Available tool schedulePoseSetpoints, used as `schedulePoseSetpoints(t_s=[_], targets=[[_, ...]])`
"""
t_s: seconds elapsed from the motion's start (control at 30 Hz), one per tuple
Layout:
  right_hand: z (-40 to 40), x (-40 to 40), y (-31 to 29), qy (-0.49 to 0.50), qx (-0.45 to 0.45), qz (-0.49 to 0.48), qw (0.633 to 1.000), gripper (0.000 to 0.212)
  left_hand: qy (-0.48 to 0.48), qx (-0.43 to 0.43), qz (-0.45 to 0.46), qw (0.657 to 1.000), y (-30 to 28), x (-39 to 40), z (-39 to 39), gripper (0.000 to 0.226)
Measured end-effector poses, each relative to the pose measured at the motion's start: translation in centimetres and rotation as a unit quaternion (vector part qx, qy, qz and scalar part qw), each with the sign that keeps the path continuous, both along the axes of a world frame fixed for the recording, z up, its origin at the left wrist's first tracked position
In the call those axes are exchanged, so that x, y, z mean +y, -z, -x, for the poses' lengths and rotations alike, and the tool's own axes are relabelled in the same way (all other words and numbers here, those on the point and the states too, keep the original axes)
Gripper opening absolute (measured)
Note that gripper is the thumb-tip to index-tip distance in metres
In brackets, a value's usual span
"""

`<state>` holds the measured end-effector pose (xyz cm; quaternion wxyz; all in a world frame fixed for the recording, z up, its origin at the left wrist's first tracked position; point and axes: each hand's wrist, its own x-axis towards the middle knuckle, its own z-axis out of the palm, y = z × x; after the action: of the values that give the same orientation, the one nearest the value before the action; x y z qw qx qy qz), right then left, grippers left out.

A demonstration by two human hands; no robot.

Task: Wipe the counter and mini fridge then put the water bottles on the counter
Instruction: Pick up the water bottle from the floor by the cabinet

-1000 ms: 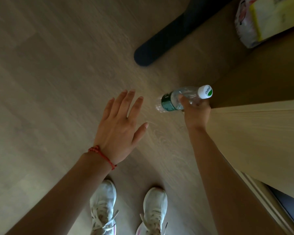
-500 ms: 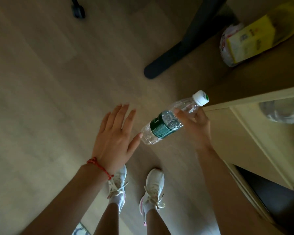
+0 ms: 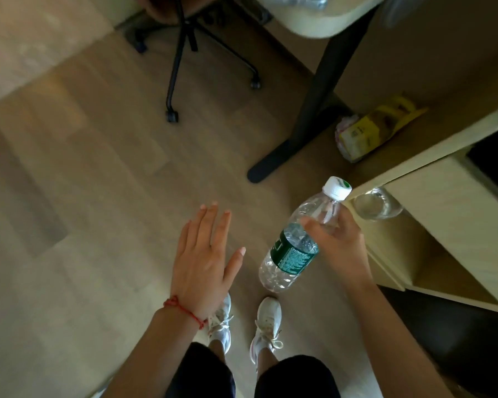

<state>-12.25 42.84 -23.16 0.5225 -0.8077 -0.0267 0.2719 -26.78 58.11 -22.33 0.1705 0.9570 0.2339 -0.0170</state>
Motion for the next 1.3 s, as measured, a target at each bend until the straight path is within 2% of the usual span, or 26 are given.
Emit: schedulePoseSetpoints(t_s=[0.27, 0.37, 0.47, 0.63, 0.83, 1.0, 1.17, 1.3], targets=[[2.0, -1.9, -8.4, 0.041, -0.004, -0.017, 0.999, 0.057, 0.011, -0.029, -0.014, 0.999, -8.2, -1.6, 0.2, 0.059], [2.9, -2.8, -10.0, 0.069, -0.005, -0.022, 0.997, 0.053, 0.035, -0.041, -0.011, 0.998, -9.7, -1.6, 0.2, 0.058], [4.0, -3.7, -11.0, 0.113, -0.009, -0.026, 0.993, 0.044, 0.071, -0.04, -0.005, 0.997, -10.4, -0.9, -0.4, 0.058], [6.9, -4.9, -11.6, 0.23, -0.012, -0.029, 0.973, 0.047, 0.176, -0.037, 0.006, 0.984, -10.7, 0.7, -1.4, 0.058], [12.4, -5.8, -10.5, 0.381, -0.019, -0.024, 0.924, 0.025, 0.32, -0.046, 0.005, 0.946, -10.3, 2.6, -1.9, 0.057], [18.2, -7.9, -9.7, 0.477, 0.007, -0.013, 0.879, 0.025, 0.425, -0.027, 0.016, 0.905, -9.6, 0.6, -1.6, 0.056], [24.3, -11.8, -9.7, 0.572, 0.019, -0.007, 0.82, 0.023, 0.521, -0.002, 0.025, 0.853, -9.7, -4.6, -1.2, 0.057], [29.0, -15.3, -9.5, 0.639, 0.019, -0.007, 0.769, 0.034, 0.586, 0.005, 0.028, 0.809, -9.7, -10.1, -0.2, 0.057]])
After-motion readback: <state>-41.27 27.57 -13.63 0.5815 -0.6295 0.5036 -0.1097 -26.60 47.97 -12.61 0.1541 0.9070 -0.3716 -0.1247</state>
